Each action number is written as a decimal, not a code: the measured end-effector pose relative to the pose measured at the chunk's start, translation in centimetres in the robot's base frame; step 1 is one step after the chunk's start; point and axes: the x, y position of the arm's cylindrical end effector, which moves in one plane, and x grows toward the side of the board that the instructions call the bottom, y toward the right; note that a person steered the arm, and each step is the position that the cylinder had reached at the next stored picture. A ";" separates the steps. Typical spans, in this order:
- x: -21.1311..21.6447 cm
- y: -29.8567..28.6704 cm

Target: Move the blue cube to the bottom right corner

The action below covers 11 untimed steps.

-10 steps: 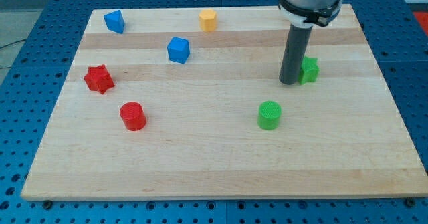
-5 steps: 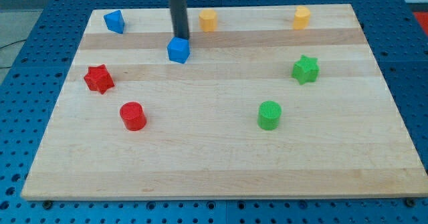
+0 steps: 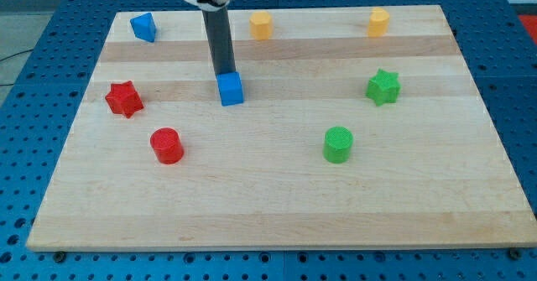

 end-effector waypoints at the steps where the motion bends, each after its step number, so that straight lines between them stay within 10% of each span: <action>1: 2.9 0.3; 11: 15.6 2.0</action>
